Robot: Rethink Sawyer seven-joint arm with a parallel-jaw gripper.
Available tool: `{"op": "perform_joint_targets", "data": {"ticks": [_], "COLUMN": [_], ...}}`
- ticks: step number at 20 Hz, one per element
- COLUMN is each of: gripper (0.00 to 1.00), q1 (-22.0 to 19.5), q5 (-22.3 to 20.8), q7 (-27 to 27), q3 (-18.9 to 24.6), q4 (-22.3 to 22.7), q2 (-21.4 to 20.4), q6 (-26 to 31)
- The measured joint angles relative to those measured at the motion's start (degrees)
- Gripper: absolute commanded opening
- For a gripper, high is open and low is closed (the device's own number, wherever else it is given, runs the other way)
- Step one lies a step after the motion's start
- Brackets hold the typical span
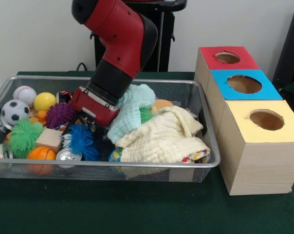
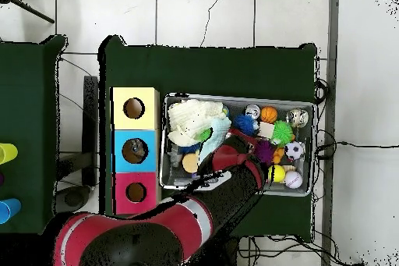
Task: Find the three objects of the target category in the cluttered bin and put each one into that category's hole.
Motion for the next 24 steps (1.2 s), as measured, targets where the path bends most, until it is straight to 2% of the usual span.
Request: {"op": "perform_joint_targets", "data": {"ticks": [6,12,15,18,19,22,23,24], "gripper": [1.00,1.00,1.00,1.00,1.00,1.00,1.00,1.00], "q1": [1.87,3.92,4.39,1.13,-4.55,-11.33,-16.78,-19.76], "q5": [3.76,7.08,6.79,0.92,-5.26,-10.58,-14.29,-16.03], "q7": [0.00,0.00,0.00,-0.04,-0.36,-1.28,-2.53,-3.30], "q3": [-6.31,-12.00,-12.43,-7.57,-0.75,6.65,12.64,15.86], "q4": [-5.82,-7.73,-7.87,-7.74,-7.58,-7.21,-6.58,-6.30], "q2": [6.53,12.27,12.98,7.98,1.56,-4.48,-8.70,-10.75], "q6": [5.29,5.95,5.93,6.11,6.74,7.60,8.46,8.98]}}
